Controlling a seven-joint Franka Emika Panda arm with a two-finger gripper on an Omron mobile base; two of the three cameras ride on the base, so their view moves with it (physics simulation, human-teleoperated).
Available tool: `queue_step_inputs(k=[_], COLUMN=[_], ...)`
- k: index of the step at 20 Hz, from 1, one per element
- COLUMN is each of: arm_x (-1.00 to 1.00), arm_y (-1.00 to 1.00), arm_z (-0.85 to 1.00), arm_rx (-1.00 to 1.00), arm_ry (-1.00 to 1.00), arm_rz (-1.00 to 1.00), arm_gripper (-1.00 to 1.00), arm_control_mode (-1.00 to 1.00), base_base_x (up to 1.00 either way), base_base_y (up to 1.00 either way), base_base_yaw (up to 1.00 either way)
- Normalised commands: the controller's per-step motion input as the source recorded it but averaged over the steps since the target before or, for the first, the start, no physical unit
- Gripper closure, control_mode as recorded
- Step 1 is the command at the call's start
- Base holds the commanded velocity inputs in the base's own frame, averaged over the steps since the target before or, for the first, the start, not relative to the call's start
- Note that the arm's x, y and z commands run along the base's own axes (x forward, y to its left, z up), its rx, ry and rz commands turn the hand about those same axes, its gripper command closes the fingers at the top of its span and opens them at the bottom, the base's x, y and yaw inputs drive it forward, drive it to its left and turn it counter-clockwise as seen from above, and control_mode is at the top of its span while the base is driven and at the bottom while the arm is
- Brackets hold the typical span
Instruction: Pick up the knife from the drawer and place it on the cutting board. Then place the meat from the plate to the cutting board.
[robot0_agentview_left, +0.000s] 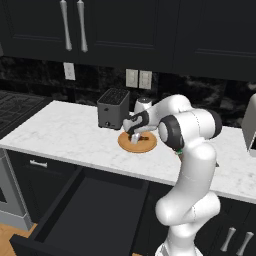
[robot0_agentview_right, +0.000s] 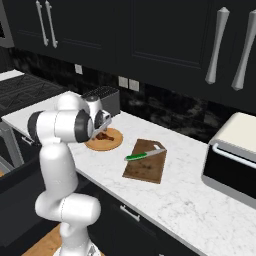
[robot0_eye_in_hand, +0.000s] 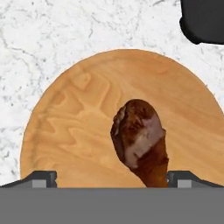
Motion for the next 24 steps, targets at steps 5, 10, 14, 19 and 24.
queue_step_inputs(k=[5, 10, 14, 19, 24], arm_x=[0.44, 0.2, -0.07, -0.13, 0.0], arm_y=[-0.01, 0.0, 0.0, 0.0, 0.0], arm_z=[-0.1, -0.24, -0.17, -0.1, -0.3], arm_rx=[0.0, -0.01, -0.02, 0.0, -0.01], arm_ry=[0.0, 0.0, 0.0, 0.0, 0.0], arm_rz=[0.0, 0.01, 0.04, 0.06, 0.06], arm_gripper=[-1.0, -1.0, -1.0, -1.0, -1.0], arm_control_mode=[-1.0, -1.0, -1.0, -1.0, -1.0], base_base_x=[0.0, 0.0, 0.0, 0.0, 0.0], base_base_y=[0.0, 0.0, 0.0, 0.0, 0.0], base_base_yaw=[0.0, 0.0, 0.0, 0.0, 0.0])
